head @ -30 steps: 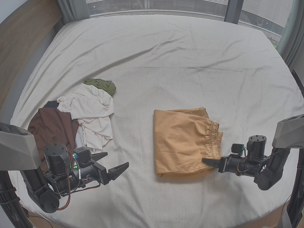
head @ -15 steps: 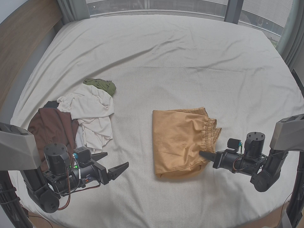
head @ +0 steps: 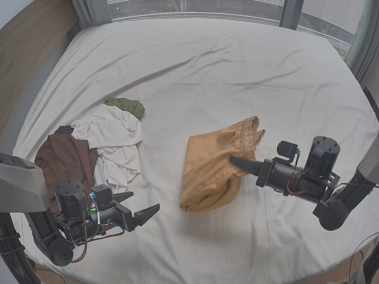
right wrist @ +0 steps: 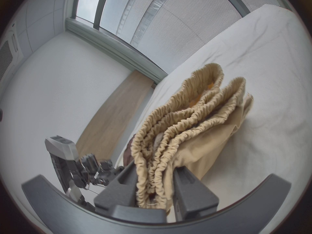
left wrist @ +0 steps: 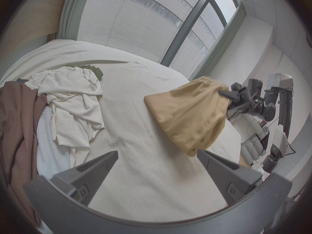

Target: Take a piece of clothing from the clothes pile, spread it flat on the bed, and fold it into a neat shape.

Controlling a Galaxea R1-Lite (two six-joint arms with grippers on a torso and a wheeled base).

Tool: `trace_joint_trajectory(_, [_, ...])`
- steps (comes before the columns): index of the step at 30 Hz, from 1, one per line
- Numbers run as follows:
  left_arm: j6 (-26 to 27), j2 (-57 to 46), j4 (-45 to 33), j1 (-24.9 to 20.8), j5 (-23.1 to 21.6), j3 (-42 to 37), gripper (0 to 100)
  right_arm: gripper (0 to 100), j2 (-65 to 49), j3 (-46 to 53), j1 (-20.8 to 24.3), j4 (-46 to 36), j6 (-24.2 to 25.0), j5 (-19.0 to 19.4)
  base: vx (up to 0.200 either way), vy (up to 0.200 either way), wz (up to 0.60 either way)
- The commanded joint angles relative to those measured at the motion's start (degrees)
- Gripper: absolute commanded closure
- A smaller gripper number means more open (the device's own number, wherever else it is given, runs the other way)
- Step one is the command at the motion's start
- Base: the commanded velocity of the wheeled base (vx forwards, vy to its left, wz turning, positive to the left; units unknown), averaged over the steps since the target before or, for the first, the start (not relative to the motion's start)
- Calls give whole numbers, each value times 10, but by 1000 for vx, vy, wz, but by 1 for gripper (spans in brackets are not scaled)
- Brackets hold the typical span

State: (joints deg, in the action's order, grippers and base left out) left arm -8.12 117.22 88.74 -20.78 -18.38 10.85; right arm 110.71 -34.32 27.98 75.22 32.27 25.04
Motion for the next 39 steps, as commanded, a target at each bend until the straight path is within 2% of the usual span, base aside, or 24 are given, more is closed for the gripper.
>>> trace_joint_trajectory(1, [-3,-1,0,-2,0,0,0,100,-45,-68,-1,-38,17,2,0,0,0])
trace_joint_trajectory(5, [-9,-2,0,-2,0,0,0,100,-38,-138,-9,-94,21,8,0,0,0])
trace_joint_trajectory(10, [-19,-5,0,-3,0,1,0,100,-12,-205,-13,-121,39,13,0,0,0])
trace_joint_trajectory(18, [-19,-2,0,-5,0,2,0,100,24,-320,-20,-201,40,14,0,0,0])
trace_joint_trajectory(39, [-30,-1,0,-6,0,1,0,100,142,-520,-39,-288,39,14,0,0,0])
